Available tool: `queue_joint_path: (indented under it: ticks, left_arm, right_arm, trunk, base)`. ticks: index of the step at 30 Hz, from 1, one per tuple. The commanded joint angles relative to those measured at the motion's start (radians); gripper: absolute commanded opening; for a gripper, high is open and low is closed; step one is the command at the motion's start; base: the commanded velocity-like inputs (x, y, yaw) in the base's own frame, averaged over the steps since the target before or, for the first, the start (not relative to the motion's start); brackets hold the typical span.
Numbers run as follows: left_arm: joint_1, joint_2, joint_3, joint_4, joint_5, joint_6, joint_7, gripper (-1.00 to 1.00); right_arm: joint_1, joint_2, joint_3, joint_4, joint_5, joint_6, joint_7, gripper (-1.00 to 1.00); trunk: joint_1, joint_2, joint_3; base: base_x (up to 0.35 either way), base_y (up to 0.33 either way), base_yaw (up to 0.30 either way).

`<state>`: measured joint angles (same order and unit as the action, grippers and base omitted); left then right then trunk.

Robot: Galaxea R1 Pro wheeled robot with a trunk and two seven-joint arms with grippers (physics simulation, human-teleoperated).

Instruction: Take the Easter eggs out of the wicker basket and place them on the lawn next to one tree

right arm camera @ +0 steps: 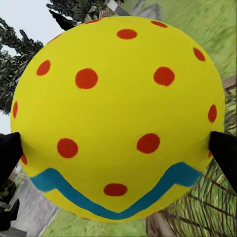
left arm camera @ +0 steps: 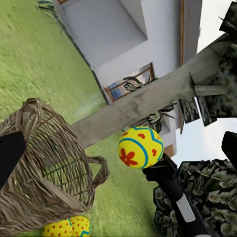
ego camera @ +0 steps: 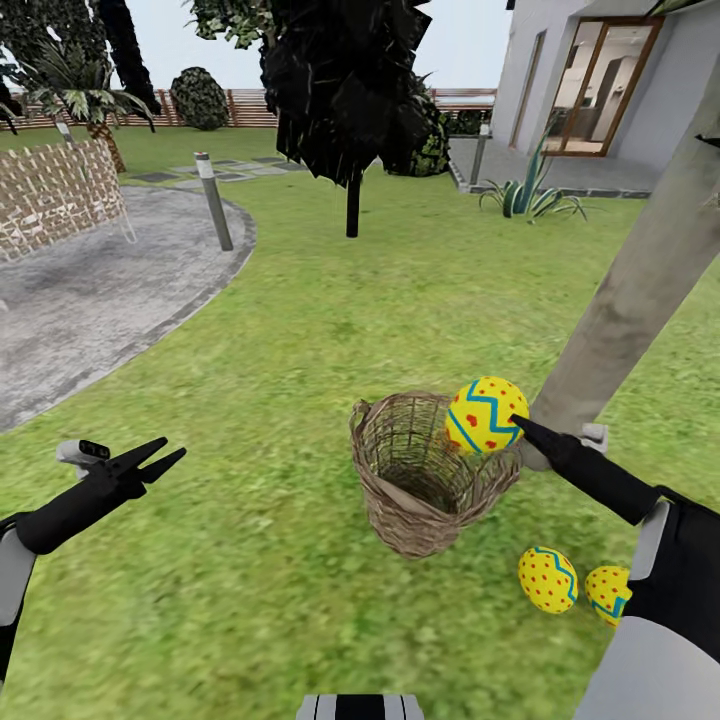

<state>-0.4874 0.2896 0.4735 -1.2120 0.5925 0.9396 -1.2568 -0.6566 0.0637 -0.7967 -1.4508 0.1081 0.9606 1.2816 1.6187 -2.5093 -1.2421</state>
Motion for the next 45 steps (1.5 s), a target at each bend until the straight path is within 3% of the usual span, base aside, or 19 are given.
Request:
queue_joint_path:
  ticks: [1,7,19,23,30,32,34,37,40,42,44,45]
  left_arm:
    - [0.0,0.0,0.001,0.0,0.004,0.007,-0.003,1.0]
    - [0.0,-0.024,0.008,0.0,0.008,0.002,-0.009,1.0]
    - [0.0,-0.027,0.008,-0.009,0.006,0.001,-0.01,1.0]
    - [0.0,-0.027,0.005,-0.008,0.005,0.001,-0.007,1.0]
    - [0.0,-0.029,0.004,0.002,0.002,0.001,-0.004,1.0]
    - [0.0,-0.035,0.004,0.002,0.001,0.001,-0.004,1.0]
    - [0.0,-0.036,0.004,0.002,0.001,0.001,-0.004,1.0]
    - [0.0,-0.036,0.004,0.002,0.001,0.001,-0.004,1.0]
    - [0.0,-0.036,0.005,0.002,0.004,0.001,-0.004,1.0]
    - [0.0,-0.036,0.005,0.002,0.006,0.001,-0.004,1.0]
    - [0.0,-0.036,0.005,0.002,0.007,0.001,-0.006,1.0]
    - [0.0,-0.036,0.005,0.002,0.007,0.001,-0.008,1.0]
  right_arm:
    - [-0.001,-0.001,-0.005,0.0,0.006,0.007,0.009,-1.0]
    - [0.002,-0.014,-0.003,0.005,0.014,0.006,0.008,-1.0]
    - [0.003,-0.027,-0.004,0.012,0.008,0.006,0.006,-1.0]
    - [0.003,-0.032,-0.037,0.012,0.009,0.006,0.006,-1.0]
    - [0.017,-0.033,-0.051,0.009,0.021,0.007,-0.003,-1.0]
    - [0.029,-0.046,-0.06,0.007,0.059,0.007,-0.041,-1.0]
    - [0.032,-0.057,-0.078,0.007,0.146,0.007,-0.086,-1.0]
    - [0.032,-0.069,-0.122,0.005,0.257,0.008,-0.097,-1.0]
    - [0.032,-0.095,-0.129,0.007,0.36,0.009,-0.117,-1.0]
    - [0.032,-0.102,-0.129,0.005,0.461,0.009,-0.153,-1.0]
    - [0.03,-0.104,-0.122,0.004,0.538,0.009,-0.217,-1.0]
    - [0.029,-0.104,-0.114,0.004,0.574,0.008,-0.279,-1.0]
  trunk:
    - [0.0,0.0,-0.001]
    - [0.0,0.0,-0.001]
    - [0.0,0.0,-0.001]
    - [0.0,0.0,-0.001]
    - [0.0,0.0,-0.001]
    - [0.0,0.0,-0.001]
    - [0.0,0.0,-0.001]
    - [0.0,0.0,-0.001]
    - [0.0,0.0,-0.001]
    - [0.0,0.0,-0.001]
    - [0.0,0.0,-0.001]
    - [0.0,0.0,-0.001]
  base:
    - [0.0,0.0,0.0]
    - [-0.092,-0.008,0.0]
    - [-0.24,-0.188,0.0]
    - [-0.004,-0.335,0.0]
    - [0.0,-0.338,0.0]
    - [0.0,-0.338,0.0]
    - [0.0,-0.338,0.0]
    - [0.0,-0.338,0.0]
    - [0.0,-0.323,0.0]
    - [0.0,-0.096,0.0]
    - [0.0,-0.02,0.0]
    - [0.0,-0.006,0.0]
